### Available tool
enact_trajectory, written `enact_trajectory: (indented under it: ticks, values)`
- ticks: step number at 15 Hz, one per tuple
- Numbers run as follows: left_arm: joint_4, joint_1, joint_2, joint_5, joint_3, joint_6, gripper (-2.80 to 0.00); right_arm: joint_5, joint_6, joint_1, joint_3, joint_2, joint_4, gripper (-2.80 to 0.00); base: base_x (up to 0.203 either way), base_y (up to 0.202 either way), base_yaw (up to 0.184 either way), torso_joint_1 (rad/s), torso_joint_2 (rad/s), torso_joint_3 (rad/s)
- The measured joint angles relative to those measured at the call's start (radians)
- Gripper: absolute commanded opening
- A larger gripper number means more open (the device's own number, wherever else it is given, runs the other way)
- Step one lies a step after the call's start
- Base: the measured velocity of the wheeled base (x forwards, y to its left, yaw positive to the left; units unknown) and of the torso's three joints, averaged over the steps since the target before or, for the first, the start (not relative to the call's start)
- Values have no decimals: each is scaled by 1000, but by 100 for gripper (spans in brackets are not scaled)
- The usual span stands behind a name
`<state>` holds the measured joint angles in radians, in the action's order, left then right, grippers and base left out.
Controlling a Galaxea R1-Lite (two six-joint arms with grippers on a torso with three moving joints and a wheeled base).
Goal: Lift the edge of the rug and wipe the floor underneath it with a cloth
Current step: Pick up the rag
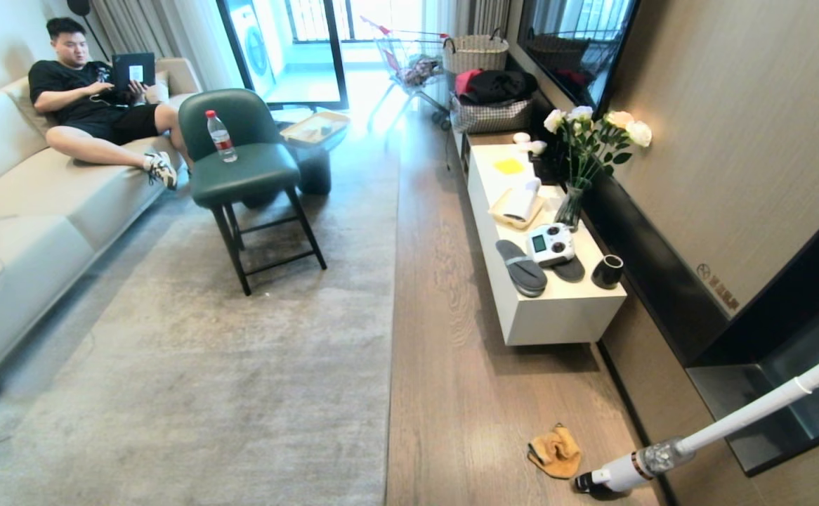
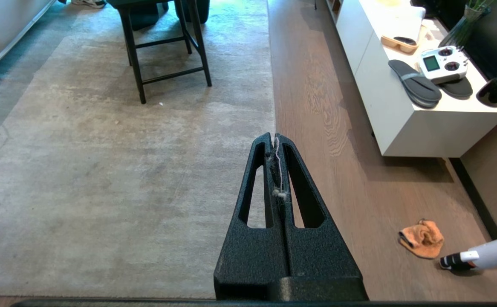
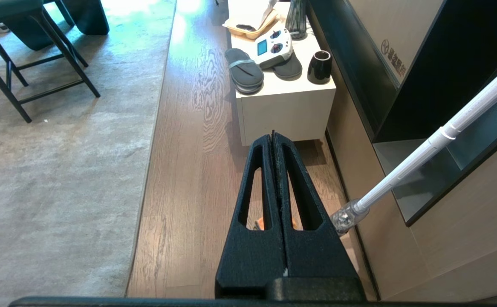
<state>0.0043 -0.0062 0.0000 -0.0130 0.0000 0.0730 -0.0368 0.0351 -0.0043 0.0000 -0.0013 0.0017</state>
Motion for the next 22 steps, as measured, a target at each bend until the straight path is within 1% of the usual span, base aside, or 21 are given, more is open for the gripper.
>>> enact_trajectory:
  ticks: [22]
  values:
    - [0,0,0,0,0,0,-280,0,0,0,0,0,0,-280,0,0,0,0,0,0]
